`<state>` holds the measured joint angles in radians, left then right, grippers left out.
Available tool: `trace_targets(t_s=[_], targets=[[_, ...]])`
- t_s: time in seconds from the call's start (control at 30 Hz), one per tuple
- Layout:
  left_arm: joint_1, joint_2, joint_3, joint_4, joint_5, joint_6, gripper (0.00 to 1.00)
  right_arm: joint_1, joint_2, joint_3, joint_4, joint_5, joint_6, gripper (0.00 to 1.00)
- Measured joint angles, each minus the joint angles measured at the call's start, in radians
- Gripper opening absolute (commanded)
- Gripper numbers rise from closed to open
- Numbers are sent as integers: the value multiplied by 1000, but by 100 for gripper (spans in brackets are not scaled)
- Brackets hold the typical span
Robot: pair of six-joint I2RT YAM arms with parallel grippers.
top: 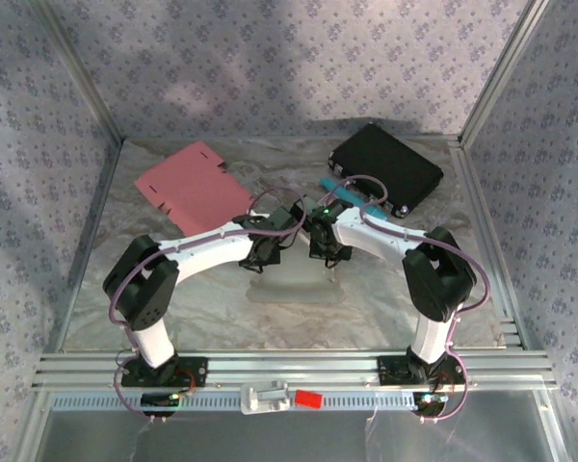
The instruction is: Fold the paper box
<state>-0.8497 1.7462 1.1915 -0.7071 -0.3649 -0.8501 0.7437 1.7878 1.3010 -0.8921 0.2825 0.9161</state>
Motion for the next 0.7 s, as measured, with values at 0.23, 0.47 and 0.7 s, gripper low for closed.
trace_targets(t_s=[0.23,0.47,0.7], targets=[[-19,-3,-5,9,-8,26,27,1,0,-24,-2,-5,13,0],[15,-170,-115,141,85,91,37,0,0,-27,-9,8,20,0],[83,-219,-173,217,189,152,36,0,0,-31,-9,9,20,0]])
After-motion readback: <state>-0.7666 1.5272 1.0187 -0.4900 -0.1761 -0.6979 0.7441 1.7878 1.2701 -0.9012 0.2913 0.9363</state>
